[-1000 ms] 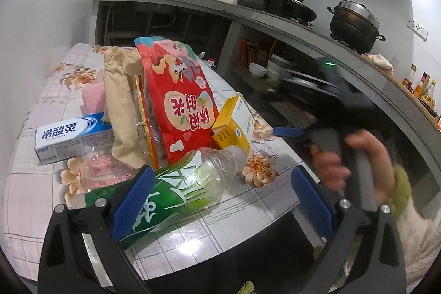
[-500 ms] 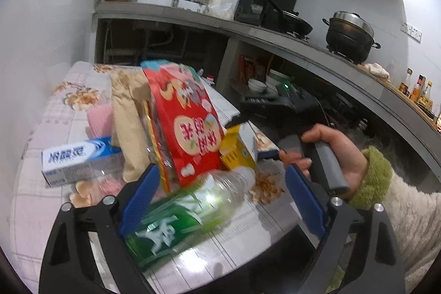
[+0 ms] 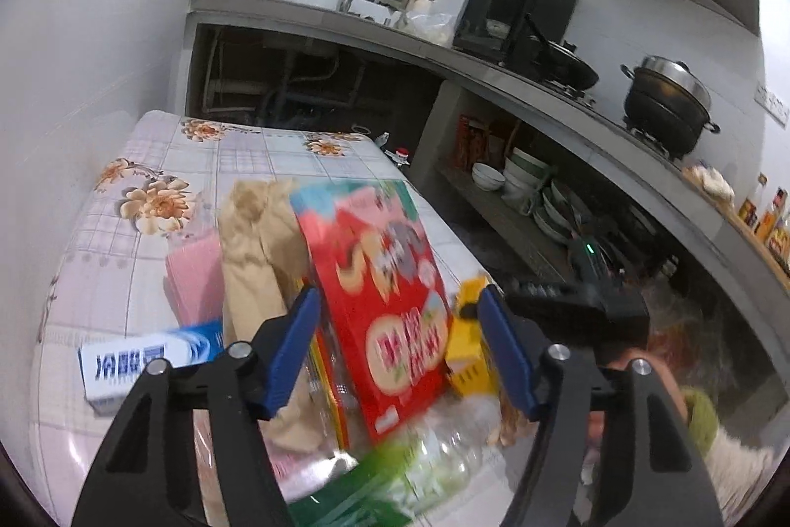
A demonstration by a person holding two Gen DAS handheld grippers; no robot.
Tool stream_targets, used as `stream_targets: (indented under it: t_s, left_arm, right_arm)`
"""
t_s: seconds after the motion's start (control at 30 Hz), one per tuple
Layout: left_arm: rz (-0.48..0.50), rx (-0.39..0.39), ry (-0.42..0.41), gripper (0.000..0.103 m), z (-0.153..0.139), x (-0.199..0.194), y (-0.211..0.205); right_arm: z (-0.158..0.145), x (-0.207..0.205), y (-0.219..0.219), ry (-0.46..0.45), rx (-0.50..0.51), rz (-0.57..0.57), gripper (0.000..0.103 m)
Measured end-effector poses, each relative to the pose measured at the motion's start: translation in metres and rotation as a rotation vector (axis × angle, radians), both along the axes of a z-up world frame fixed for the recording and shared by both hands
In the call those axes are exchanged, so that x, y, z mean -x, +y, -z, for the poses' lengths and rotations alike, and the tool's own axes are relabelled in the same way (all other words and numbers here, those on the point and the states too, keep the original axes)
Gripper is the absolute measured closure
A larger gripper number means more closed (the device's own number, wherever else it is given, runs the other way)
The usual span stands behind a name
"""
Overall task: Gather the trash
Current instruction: 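Reach the right gripper to the yellow-white medicine box and close on it, then grasp the red snack bag with the left gripper while the right gripper holds the box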
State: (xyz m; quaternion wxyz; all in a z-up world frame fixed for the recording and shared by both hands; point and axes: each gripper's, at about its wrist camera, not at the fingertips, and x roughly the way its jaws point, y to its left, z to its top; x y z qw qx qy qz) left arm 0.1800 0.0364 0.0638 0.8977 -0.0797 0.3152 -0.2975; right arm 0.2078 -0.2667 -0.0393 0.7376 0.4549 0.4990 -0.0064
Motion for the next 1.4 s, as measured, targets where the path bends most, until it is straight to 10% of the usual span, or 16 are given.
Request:
stream_targets:
  t_s: [0.37,0.9,1.3,1.4]
  left_arm:
    - [-0.008,-0.003,0.169,0.049,0.01,-0.061,-0.01]
    - [-0.009,-0.095,0.125,0.05,0.0,-0.066,-0.023]
    - [0.036,-0.077,0.24,0.049,0.012,-0.091,-0.033]
    - [0.039,-0.086,0.215,0.062,0.009,-0.088,-0.038]
  right_arm:
    - [0.005,0.008,-0.007,-0.048,-0.072,0.004,0.031]
    - [0.007,0.022,-0.016,-0.078,-0.121,0.006,0.031]
    - [0.008,0.025,-0.017,-0.081,-0.131,0.011,0.031]
    - [0.008,0.024,-0.017,-0.083,-0.134,0.009,0.032]
